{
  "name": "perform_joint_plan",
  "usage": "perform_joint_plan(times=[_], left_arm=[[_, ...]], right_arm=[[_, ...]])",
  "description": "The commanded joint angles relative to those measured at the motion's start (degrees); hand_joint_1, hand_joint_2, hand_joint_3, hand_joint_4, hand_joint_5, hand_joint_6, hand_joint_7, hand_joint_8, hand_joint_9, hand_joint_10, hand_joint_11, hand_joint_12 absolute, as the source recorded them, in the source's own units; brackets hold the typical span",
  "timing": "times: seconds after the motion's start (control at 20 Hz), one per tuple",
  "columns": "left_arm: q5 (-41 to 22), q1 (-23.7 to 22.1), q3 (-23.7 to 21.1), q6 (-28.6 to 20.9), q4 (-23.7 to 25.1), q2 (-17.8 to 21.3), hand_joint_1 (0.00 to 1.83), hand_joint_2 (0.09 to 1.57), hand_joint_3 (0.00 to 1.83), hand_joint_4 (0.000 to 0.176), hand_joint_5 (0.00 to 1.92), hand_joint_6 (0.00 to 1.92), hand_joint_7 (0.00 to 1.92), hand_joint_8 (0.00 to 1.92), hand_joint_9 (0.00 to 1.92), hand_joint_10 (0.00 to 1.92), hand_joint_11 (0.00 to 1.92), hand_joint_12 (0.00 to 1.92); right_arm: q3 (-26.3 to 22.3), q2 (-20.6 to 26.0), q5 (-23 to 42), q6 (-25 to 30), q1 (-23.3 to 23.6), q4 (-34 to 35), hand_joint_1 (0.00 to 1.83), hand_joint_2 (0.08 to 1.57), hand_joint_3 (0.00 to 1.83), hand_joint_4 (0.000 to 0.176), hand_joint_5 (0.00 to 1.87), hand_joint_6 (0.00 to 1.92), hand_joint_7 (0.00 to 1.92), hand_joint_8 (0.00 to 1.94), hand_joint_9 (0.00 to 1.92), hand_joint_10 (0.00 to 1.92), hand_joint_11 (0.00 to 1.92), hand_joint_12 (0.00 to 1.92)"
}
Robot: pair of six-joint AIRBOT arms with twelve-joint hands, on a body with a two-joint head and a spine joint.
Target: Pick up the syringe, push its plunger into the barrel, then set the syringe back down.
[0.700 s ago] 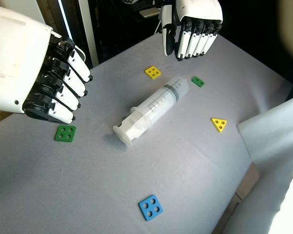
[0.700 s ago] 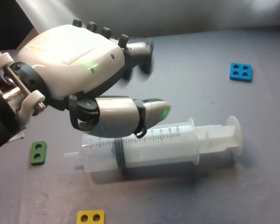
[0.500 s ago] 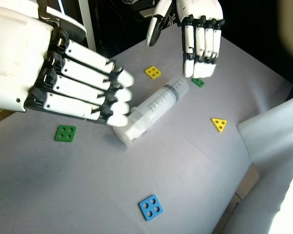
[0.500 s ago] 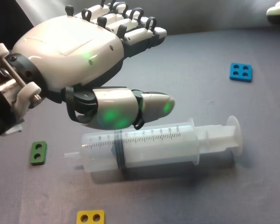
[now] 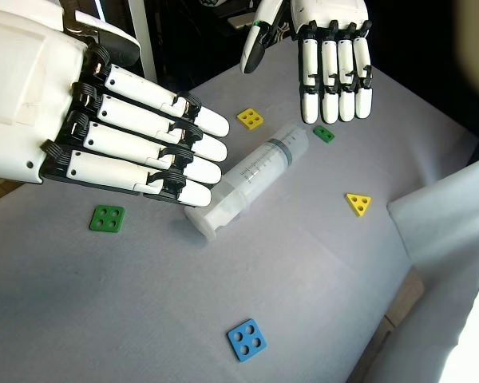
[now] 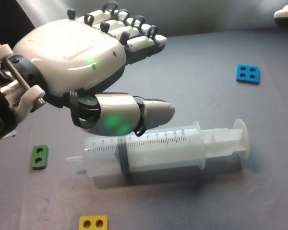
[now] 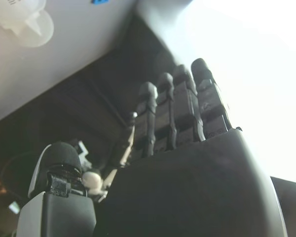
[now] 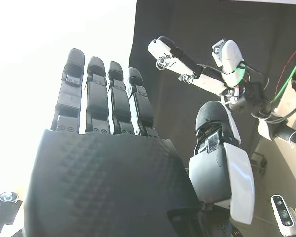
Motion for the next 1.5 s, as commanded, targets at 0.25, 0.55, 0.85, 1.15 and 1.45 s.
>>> perform_joint_plan(times=[0.25, 0.55, 0.85, 1.15, 1.45], left_arm=[[-11.82, 2.94, -0.79, 0.6, -0.07, -3.27, 0.0, 1.24, 0.01, 0.0, 0.19, 0.0, 0.16, 0.0, 0.12, 0.0, 0.0, 0.28], [-17.52, 7.75, 0.48, -0.35, -1.66, -9.91, 0.21, 1.21, 0.0, 0.0, 0.11, 0.0, 0.09, 0.0, 0.07, 0.0, 0.0, 0.21], [-20.89, 11.53, 3.29, -1.93, -0.68, -15.19, 1.05, 0.99, 0.0, 0.0, 0.07, 0.0, 0.04, 0.0, 0.03, 0.0, 0.0, 0.35], [-24.06, 14.28, 4.72, -0.22, -3.65, -19.25, 1.22, 0.94, 0.0, 0.0, 0.12, 0.01, 0.08, 0.01, 0.06, 0.01, 0.0, 0.56], [-24.38, 14.5, 7.1, 2.15, -7.32, -23.8, 1.21, 0.95, 0.0, 0.0, 0.1, 0.0, 0.07, 0.0, 0.05, 0.0, 0.0, 0.43]], right_arm=[[-0.17, 0.07, 0.43, 0.36, 0.76, 2.9, 0.0, 1.23, 0.0, 0.0, 0.18, 0.0, 0.17, 0.0, 0.14, 0.0, 0.0, 0.45], [-0.31, 0.06, -4.01, 0.54, 0.75, 2.9, 0.0, 1.24, 0.0, 0.0, 0.19, 0.01, 0.18, 0.0, 0.16, 0.01, 0.0, 0.51], [-0.69, 0.07, -4.03, 1.79, 0.78, 2.9, 0.0, 1.24, 0.0, 0.0, 0.2, 0.0, 0.2, 0.0, 0.18, 0.01, 0.0, 0.55], [-0.71, 0.08, -4.83, 1.78, 0.76, 2.9, 0.0, 1.25, 0.0, 0.0, 0.22, 0.0, 0.22, 0.0, 0.2, 0.01, 0.0, 0.59], [-0.75, 0.09, -4.82, 1.78, 0.76, 1.71, 0.0, 1.25, 0.0, 0.0, 0.25, 0.01, 0.22, 0.0, 0.18, 0.0, 0.0, 0.55]])
